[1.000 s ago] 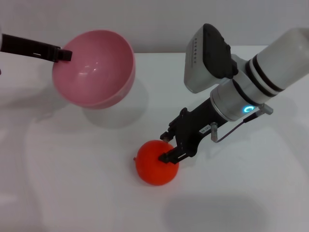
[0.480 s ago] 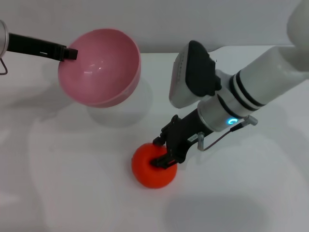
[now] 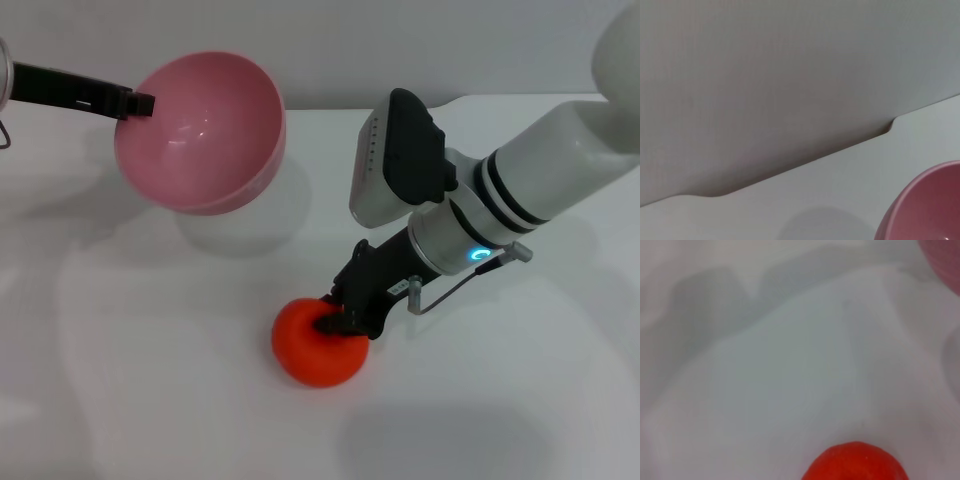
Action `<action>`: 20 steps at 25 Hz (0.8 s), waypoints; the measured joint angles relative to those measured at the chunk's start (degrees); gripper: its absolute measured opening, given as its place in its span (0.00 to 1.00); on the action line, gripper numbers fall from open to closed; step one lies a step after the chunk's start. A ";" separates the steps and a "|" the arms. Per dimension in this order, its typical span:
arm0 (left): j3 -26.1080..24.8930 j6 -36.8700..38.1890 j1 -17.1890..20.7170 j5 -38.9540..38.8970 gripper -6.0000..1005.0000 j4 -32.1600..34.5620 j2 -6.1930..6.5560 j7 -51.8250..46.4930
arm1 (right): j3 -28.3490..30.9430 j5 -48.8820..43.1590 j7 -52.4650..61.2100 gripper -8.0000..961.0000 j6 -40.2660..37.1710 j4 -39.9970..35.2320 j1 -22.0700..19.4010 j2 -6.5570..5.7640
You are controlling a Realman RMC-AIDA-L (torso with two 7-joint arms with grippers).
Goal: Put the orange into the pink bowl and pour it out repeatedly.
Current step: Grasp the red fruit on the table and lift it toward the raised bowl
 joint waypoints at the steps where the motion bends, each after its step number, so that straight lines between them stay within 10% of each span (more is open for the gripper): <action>1: 0.06 0.00 0.00 0.00 0.05 -0.01 0.04 0.00 | -0.01 -0.03 0.06 0.34 0.00 -0.03 0.00 -0.02; 9: 0.14 0.01 0.10 0.00 0.05 -0.15 0.29 0.01 | 0.11 0.17 1.03 0.12 -1.27 -2.31 -0.94 -0.19; 20: 0.14 -0.24 0.46 0.00 0.05 -0.42 1.30 -0.20 | 8.22 -1.64 6.69 0.07 -20.05 -41.41 -16.73 -0.35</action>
